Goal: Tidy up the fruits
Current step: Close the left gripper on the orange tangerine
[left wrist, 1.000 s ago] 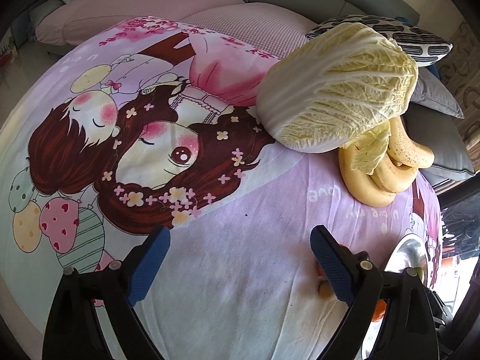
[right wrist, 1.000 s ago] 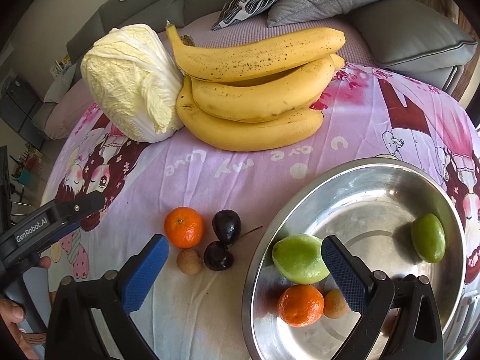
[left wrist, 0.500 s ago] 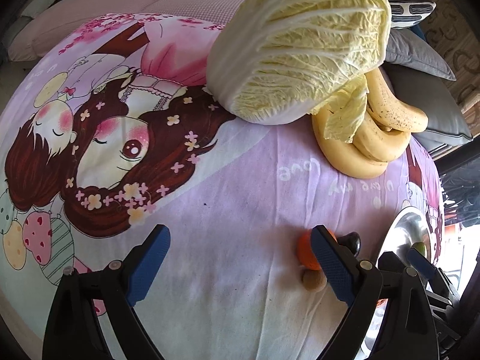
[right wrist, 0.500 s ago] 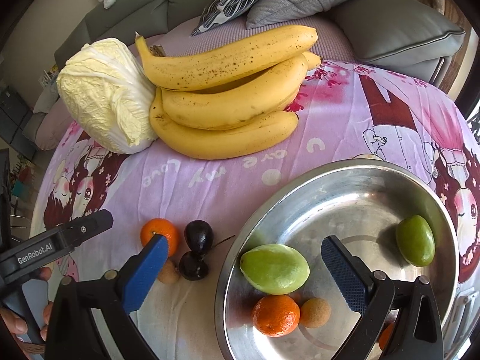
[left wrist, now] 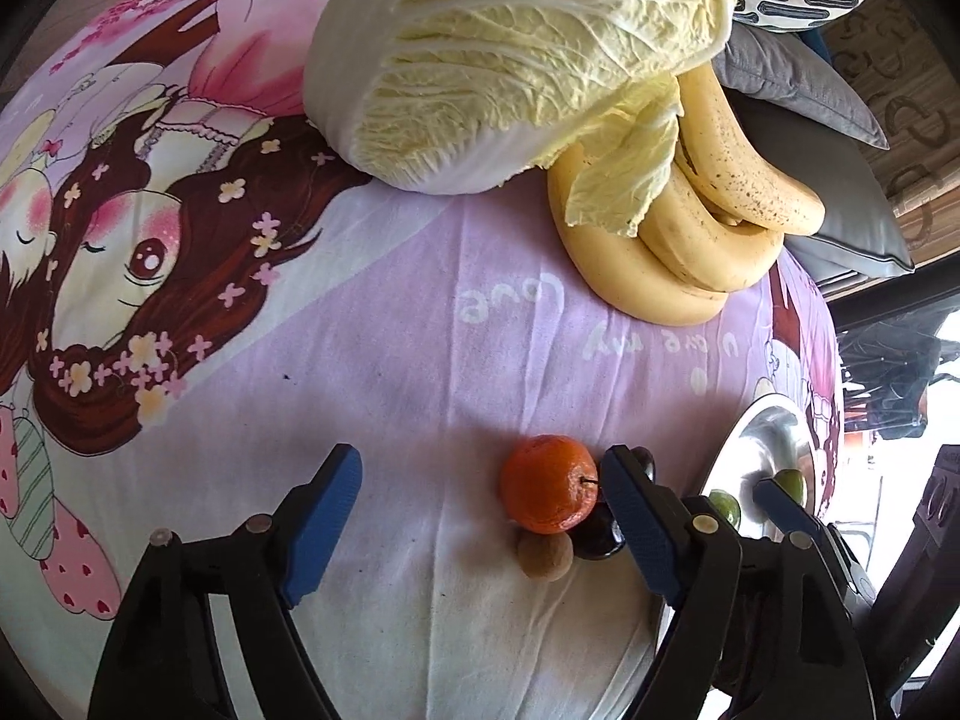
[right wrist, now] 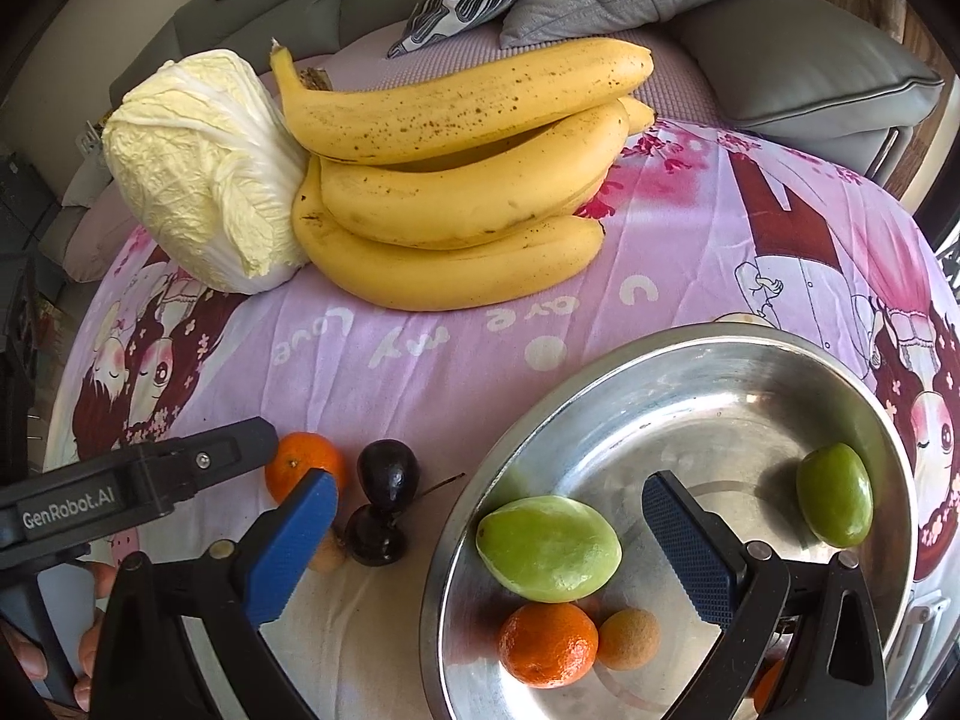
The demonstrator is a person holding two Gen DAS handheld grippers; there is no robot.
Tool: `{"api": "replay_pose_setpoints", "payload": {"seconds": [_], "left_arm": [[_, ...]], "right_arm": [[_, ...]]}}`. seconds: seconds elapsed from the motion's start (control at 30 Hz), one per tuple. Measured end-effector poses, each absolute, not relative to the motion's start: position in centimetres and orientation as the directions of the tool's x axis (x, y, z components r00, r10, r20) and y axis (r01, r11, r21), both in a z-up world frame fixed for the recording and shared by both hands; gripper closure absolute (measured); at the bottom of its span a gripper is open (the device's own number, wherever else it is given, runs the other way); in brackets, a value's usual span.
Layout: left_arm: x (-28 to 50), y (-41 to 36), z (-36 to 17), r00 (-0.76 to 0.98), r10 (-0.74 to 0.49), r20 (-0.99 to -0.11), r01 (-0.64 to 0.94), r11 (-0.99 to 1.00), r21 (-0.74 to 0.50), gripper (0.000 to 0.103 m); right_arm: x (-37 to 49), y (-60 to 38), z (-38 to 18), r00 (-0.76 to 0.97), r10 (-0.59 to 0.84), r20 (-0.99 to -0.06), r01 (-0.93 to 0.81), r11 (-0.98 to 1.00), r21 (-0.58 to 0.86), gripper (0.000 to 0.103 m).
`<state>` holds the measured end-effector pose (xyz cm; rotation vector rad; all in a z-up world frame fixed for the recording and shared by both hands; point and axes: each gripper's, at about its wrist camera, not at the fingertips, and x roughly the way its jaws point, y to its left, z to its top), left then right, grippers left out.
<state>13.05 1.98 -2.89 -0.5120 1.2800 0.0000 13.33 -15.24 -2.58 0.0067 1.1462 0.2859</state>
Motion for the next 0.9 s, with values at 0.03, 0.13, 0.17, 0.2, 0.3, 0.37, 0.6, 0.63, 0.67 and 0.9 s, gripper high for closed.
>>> {"api": "replay_pose_setpoints", "payload": {"seconds": [0.03,0.13,0.17,0.2,0.3,0.37,0.6,0.63,0.67,0.9], "left_arm": [[13.2,1.5,-3.1,0.297,-0.289,-0.910,-0.274,0.887,-0.371,0.025],[13.5,0.5,-3.8,0.289,-0.320,-0.902,-0.255,0.883,-0.395,0.036],[13.7,0.2,-3.9,0.288,-0.333,-0.898,-0.249,0.879,-0.406,0.039],[13.7,-0.1,-4.0,0.288,-0.343,-0.894,-0.244,0.877,-0.415,0.040],[14.4,-1.1,-4.4,0.285,-0.365,-0.886,-0.231,0.871,-0.433,0.048],[14.8,-1.8,-4.7,0.281,-0.377,-0.883,-0.226,0.868,-0.442,0.052],[15.1,-2.3,-5.2,0.276,-0.423,-0.863,-0.226,0.844,-0.486,0.062],[15.2,-2.4,-5.2,0.277,-0.423,-0.863,-0.226,0.844,-0.486,0.062],[15.2,-2.4,-5.3,0.277,-0.426,-0.861,-0.228,0.842,-0.489,0.062],[15.0,-2.0,-5.1,0.277,-0.437,-0.856,-0.234,0.833,-0.501,0.062]], "right_arm": [[13.3,-15.2,-2.6,0.380,0.226,-0.897,-0.221,0.964,0.150,0.000],[13.2,-15.0,-2.6,0.378,0.226,-0.898,-0.225,0.963,0.148,0.000],[13.2,-15.0,-2.6,0.377,0.226,-0.898,-0.226,0.963,0.148,0.000],[13.2,-14.9,-2.6,0.376,0.226,-0.899,-0.228,0.963,0.147,0.000],[13.2,-14.9,-2.7,0.375,0.227,-0.899,-0.230,0.962,0.147,0.000],[13.1,-14.9,-2.7,0.375,0.226,-0.899,-0.230,0.962,0.146,0.000],[12.9,-15.0,-2.6,0.372,0.226,-0.900,-0.237,0.961,0.143,0.000],[13.0,-15.1,-2.6,0.372,0.228,-0.900,-0.237,0.961,0.145,0.000],[13.0,-15.2,-2.6,0.372,0.231,-0.899,-0.237,0.960,0.148,0.000],[13.1,-15.7,-2.5,0.374,0.235,-0.897,-0.221,0.962,0.160,0.000]]}}
